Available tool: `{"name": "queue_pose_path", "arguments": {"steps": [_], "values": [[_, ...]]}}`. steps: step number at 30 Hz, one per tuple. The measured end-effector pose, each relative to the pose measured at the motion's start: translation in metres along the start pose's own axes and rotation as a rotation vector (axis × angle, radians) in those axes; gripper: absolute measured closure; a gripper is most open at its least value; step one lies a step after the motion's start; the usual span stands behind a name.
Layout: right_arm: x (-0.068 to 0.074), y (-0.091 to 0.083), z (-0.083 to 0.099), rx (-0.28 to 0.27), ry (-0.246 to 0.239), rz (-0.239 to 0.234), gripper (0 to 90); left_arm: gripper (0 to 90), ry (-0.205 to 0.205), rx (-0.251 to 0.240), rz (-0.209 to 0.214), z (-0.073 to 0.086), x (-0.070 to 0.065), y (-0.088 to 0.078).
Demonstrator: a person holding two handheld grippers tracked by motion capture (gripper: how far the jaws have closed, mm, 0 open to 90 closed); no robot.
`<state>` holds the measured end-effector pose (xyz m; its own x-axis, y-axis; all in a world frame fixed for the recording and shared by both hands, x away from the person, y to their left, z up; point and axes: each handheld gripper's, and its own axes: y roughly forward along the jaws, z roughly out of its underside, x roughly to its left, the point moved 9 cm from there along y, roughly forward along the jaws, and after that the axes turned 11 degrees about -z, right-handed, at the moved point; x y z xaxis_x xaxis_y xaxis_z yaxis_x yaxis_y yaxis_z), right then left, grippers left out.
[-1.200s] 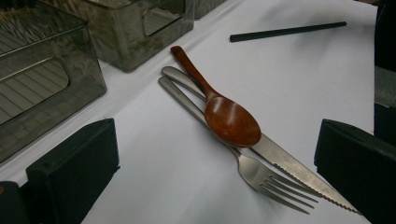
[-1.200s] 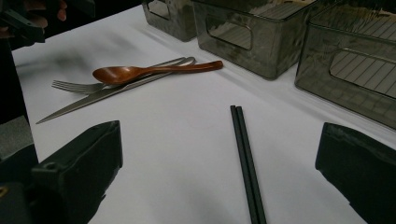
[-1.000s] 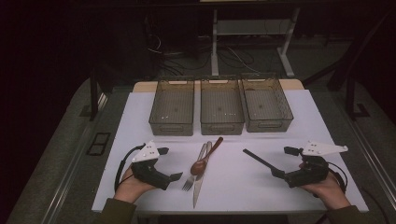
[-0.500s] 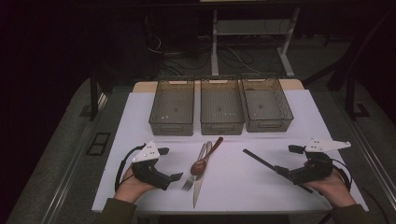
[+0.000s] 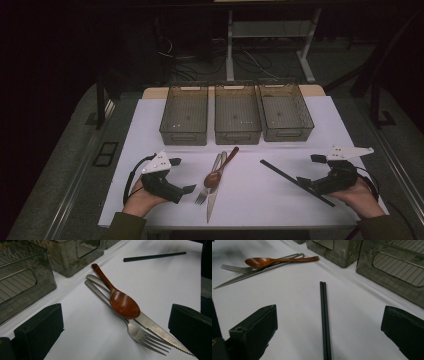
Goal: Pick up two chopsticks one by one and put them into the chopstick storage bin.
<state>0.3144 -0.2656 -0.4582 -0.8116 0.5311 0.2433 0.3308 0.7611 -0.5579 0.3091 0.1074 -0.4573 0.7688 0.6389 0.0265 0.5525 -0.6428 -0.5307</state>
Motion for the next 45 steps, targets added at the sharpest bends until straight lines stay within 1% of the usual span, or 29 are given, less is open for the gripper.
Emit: {"name": "queue_pose_path", "arguments": {"steps": [9, 10, 11, 13, 15, 17, 19, 20, 22, 23, 24, 25, 30, 31, 32, 33, 34, 35, 36, 38, 39, 42, 43, 44, 45], "values": [[-0.008, 0.012, 0.003, 0.070, -0.001, -0.005, 0.3, 0.0, -0.006, -0.012, 0.006, -0.001, 0.001, -0.001], [-0.009, 0.014, 0.004, 0.088, -0.001, 0.000, 0.3, 0.0, -0.009, -0.013, 0.006, -0.001, 0.001, -0.001], [-0.009, 0.014, 0.004, 0.088, -0.001, 0.000, 0.3, 0.0, -0.009, -0.013, 0.006, -0.001, 0.001, -0.001], [-0.011, 0.017, 0.006, 0.105, -0.001, 0.005, 0.3, 0.0, -0.005, -0.012, 0.007, -0.001, 0.001, -0.001], [-0.012, 0.018, 0.006, 0.112, -0.001, -0.001, 3.6, 0.0, -0.003, -0.009, 0.007, -0.001, 0.000, -0.001], [-0.013, 0.018, 0.007, 0.116, 0.005, -0.001, 5.1, 0.0, -0.006, -0.008, 0.010, 0.000, 0.000, 0.000], [-0.013, 0.018, 0.008, 0.120, 0.008, -0.004, 9.5, 0.0, -0.009, -0.007, 0.012, 0.000, -0.001, 0.000], [-0.013, 0.018, 0.008, 0.120, 0.010, -0.008, 13.6, 0.0, -0.010, -0.006, 0.012, 0.000, 0.000, 0.000], [-0.012, 0.018, 0.008, 0.118, 0.011, -0.016, 14.5, 0.0, -0.009, -0.007, 0.012, 0.000, 0.000, 0.001], [-0.012, 0.018, 0.009, 0.122, 0.017, -0.021, 16.5, 0.0, -0.011, -0.004, 0.012, 0.000, 0.000, 0.000], [-0.011, 0.018, 0.010, 0.128, 0.016, -0.032, 23.4, 0.0, -0.011, -0.005, 0.011, 0.000, 0.000, 0.000], [-0.010, 0.019, 0.011, 0.132, 0.014, -0.039, 25.2, 0.0, -0.015, -0.008, 0.011, 0.000, 0.000, 0.000], [-0.007, 0.022, 0.015, 0.154, 0.013, -0.061, 40.9, 0.0, -0.016, -0.009, 0.009, 0.000, 0.001, 0.000], [-0.007, 0.022, 0.015, 0.154, 0.013, -0.061, 40.9, 0.0, -0.015, -0.009, 0.008, 0.000, 0.001, 0.000], [-0.007, 0.023, 0.016, 0.160, 0.017, -0.064, 46.2, 0.0, -0.021, -0.009, 0.009, 0.001, 0.001, 0.000], [-0.007, 0.023, 0.017, 0.167, 0.024, -0.064, 48.4, 0.0, -0.021, -0.009, 0.009, 0.001, 0.001, 0.000], [-0.007, 0.023, 0.017, 0.167, 0.024, -0.064, 48.4, 0.0, -0.020, -0.009, 0.009, 0.001, 0.001, 0.000], [-0.008, 0.023, 0.018, 0.170, 0.026, -0.064, 51.0, 0.0, -0.017, -0.010, 0.010, 0.000, 0.001, 0.000], [-0.009, 0.024, 0.020, 0.181, 0.030, -0.060, 56.0, 0.0, -0.017, -0.010, 0.011, 0.000, 0.001, 0.000], [-0.010, 0.025, 0.022, 0.193, 0.030, -0.056, 61.0, 0.0, -0.011, -0.006, 0.010, 0.001, 0.001, 0.000], [-0.010, 0.025, 0.022, 0.193, 0.030, -0.056, 61.0, 0.0, -0.012, -0.006, 0.011, 0.001, 0.001, 0.000], [-0.010, 0.026, 0.025, 0.215, 0.030, -0.047, 68.0, 0.0, -0.017, -0.010, 0.011, 0.001, 0.000, 0.000], [-0.011, 0.027, 0.027, 0.230, 0.027, -0.042, 71.8, 0.0, -0.015, -0.010, 0.010, 0.000, 0.001, 0.000], [-0.011, 0.027, 0.027, 0.230, 0.027, -0.042, 71.8, 0.0, -0.017, -0.012, 0.010, 0.000, 0.000, 0.000], [-0.013, 0.027, 0.029, 0.242, 0.028, -0.036, 75.3, 0.0, -0.016, -0.011, 0.011, 0.000, 0.000, 0.000]]}}
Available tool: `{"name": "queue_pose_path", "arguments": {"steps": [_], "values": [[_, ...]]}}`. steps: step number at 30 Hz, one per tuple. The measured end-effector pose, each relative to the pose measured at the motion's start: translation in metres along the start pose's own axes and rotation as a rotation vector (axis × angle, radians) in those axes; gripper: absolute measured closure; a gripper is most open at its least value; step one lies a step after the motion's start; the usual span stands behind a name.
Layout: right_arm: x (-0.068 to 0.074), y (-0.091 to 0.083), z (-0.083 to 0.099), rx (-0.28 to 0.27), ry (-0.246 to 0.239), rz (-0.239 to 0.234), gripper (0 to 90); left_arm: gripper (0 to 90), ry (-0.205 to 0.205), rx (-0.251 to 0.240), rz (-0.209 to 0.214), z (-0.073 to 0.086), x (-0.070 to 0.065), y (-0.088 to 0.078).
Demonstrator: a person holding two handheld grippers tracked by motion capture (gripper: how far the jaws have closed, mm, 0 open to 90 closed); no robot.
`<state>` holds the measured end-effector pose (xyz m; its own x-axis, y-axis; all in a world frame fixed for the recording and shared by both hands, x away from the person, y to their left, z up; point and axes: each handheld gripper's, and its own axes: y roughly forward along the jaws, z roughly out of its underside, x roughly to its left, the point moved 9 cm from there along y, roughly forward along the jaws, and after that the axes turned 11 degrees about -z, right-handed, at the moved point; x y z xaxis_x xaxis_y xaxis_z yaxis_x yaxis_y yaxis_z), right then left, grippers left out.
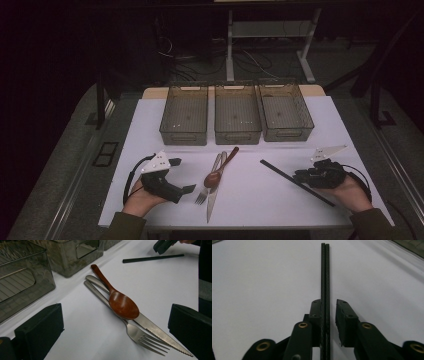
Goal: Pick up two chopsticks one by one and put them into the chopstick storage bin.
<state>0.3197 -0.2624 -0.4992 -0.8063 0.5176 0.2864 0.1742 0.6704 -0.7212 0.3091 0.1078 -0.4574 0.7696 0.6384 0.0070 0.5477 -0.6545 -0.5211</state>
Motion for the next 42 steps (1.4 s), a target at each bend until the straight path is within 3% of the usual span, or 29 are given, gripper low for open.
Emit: {"name": "queue_pose_path", "arguments": {"steps": [11, 42], "values": [[-0.003, 0.004, 0.007, 0.041, 0.001, 0.005, 81.5, 0.0, 0.001, 0.001, 0.001, 0.000, 0.000, 0.000], [-0.006, 0.006, 0.012, 0.071, -0.008, 0.026, 82.1, 0.0, 0.002, 0.000, 0.001, 0.000, 0.000, 0.000]]}}
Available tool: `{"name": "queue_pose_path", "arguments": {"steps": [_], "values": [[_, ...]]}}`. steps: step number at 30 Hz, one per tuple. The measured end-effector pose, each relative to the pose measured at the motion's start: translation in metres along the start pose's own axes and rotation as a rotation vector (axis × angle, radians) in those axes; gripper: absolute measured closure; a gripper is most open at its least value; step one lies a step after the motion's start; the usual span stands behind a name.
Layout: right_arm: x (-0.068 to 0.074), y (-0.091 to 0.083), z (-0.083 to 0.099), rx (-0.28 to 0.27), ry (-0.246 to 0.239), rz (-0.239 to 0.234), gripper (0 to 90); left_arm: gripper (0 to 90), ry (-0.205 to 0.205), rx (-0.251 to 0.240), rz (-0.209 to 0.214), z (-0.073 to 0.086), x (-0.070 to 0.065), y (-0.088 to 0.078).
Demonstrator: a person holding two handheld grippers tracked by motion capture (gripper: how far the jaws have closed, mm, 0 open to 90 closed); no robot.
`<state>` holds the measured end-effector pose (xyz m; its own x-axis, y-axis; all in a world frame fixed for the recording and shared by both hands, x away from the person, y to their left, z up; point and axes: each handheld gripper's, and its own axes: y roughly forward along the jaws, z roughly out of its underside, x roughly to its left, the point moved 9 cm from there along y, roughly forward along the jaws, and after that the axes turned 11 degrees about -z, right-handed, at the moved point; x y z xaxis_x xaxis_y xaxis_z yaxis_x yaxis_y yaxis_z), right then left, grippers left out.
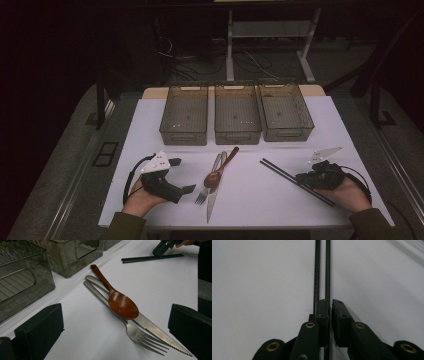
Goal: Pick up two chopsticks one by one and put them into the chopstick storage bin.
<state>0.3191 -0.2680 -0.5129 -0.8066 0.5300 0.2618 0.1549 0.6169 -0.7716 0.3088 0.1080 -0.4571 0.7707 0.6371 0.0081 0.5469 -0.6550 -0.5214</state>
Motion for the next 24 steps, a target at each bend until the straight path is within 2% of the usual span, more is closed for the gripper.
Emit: {"name": "queue_pose_path", "arguments": {"steps": [8, 14, 17, 24], "values": [[0.0009, 0.0010, 0.0004, 0.017, -0.027, 0.031, 83.0, 0.0, 0.002, 0.000, 0.002, 0.0001, -0.0008, 0.0004], [0.0011, 0.0012, -0.0007, 0.028, 0.001, 0.031, 82.7, 0.0, 0.001, -0.001, 0.002, -0.0001, -0.0005, 0.0001], [0.0014, 0.0019, -0.0021, 0.054, -0.008, 0.043, 82.8, 0.0, 0.001, -0.001, 0.002, -0.0003, -0.0004, 0.0002], [0.0007, 0.0018, -0.0024, 0.066, 0.007, 0.042, 84.4, 0.0, 0.002, -0.002, 0.004, -0.0006, -0.0015, 0.0007]]}}
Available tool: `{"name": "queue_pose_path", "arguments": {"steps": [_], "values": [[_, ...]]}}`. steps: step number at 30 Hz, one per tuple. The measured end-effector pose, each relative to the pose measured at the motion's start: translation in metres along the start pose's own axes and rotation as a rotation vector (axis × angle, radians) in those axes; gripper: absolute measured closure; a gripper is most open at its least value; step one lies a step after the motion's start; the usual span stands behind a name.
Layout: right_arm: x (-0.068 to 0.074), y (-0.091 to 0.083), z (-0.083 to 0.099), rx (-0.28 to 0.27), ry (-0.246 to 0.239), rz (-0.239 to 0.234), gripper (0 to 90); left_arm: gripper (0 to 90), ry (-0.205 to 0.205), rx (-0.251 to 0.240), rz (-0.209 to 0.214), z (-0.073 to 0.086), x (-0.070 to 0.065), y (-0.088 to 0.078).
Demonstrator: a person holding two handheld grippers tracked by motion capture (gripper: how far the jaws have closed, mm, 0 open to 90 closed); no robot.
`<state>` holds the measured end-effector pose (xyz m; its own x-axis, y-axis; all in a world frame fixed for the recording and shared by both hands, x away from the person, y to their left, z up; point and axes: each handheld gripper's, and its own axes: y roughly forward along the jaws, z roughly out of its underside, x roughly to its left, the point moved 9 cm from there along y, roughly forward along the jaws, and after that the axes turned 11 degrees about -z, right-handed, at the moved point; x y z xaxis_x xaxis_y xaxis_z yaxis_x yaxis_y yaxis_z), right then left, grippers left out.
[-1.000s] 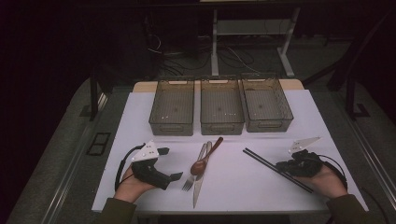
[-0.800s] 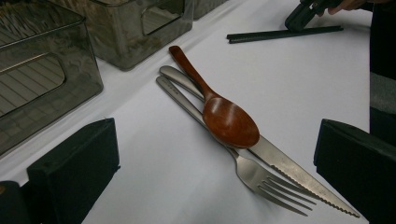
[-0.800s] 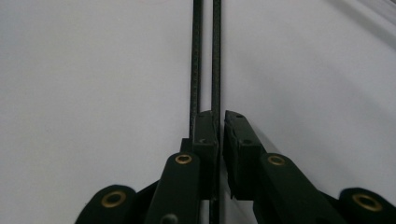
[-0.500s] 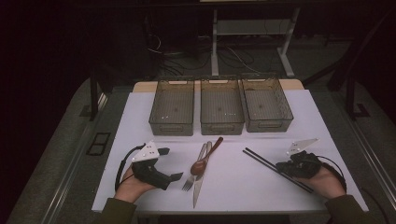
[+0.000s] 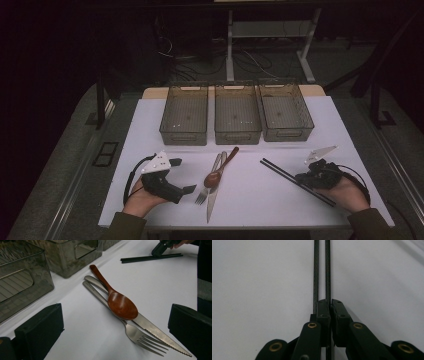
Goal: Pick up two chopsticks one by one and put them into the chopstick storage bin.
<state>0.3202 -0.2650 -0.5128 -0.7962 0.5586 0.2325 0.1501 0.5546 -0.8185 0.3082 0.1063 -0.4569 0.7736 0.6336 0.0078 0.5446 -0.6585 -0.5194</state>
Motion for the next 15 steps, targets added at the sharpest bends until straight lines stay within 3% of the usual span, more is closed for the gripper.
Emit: {"name": "queue_pose_path", "arguments": {"steps": [7, 15], "values": [[0.0006, 0.0001, -0.0009, 0.009, -0.005, 0.007, 85.0, 0.0, 0.000, -0.001, 0.001, 0.0000, -0.0001, 0.0003], [0.0001, -0.0039, -0.0020, -0.018, 0.011, -0.015, 85.0, 0.0, 0.002, -0.001, 0.001, 0.0001, -0.0001, 0.0002]]}}
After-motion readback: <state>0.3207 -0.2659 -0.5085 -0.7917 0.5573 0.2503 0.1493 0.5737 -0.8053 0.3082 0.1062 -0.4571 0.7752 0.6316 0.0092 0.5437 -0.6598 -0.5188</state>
